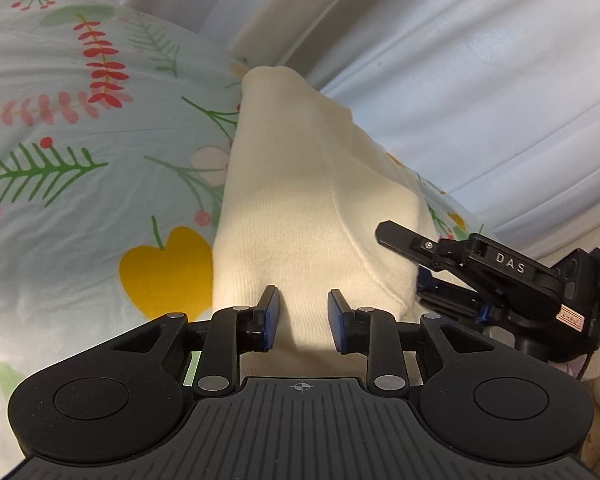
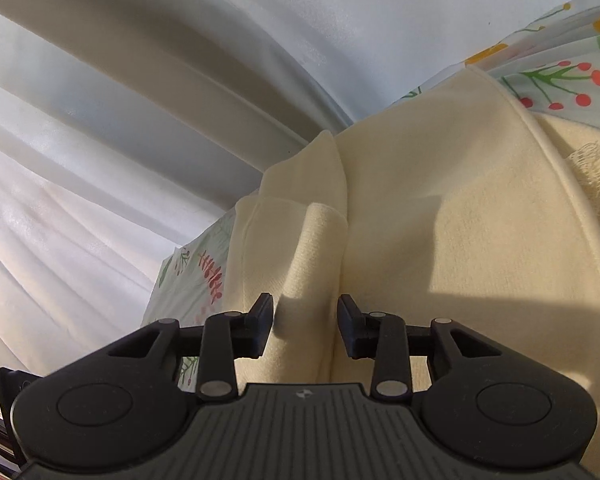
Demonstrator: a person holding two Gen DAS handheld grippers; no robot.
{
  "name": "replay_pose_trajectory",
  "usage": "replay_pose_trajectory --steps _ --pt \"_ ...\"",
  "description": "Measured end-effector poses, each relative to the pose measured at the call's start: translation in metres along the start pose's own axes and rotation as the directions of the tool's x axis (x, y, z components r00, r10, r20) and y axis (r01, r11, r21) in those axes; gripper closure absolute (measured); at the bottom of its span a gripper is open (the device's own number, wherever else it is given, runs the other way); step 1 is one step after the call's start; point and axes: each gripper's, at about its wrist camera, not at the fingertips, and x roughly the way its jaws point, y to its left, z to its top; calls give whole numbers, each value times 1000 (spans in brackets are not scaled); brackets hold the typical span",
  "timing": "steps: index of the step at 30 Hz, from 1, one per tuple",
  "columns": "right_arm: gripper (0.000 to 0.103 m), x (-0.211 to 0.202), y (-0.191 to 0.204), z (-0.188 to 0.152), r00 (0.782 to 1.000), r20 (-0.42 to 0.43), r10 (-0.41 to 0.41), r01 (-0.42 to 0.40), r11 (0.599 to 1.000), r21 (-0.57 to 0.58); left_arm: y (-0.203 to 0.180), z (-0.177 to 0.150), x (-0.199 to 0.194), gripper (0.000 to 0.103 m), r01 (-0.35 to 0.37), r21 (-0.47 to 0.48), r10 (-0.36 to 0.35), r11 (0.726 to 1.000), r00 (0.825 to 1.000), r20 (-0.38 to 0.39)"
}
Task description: Fold small clothes
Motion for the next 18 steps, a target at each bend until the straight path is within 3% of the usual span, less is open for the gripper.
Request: replay_pose_trajectory --steps 7,10,12,15,18 --pt "66 28 8 4 998 -35 52 -52 999 8 -3 -2 -1 72 -11 35 11 999 1000 13" --pt "87 33 13 4 999 -37 29 -30 999 -23 -3 -3 -3 72 -11 29 10 1000 1000 15" --pt "89 29 27 1 999 -2 -32 32 992 -119 -4 -3 -10 73 -20 6 20 1000 1000 20" --pt "90 13 60 -10 986 108 -129 158 932 -328 -6 -3 -24 75 -60 -11 61 998 995 83" --pt "90 -14 78 -17 958 241 -153 249 860 -444 -15 1 -30 75 -120 31 115 992 987 115"
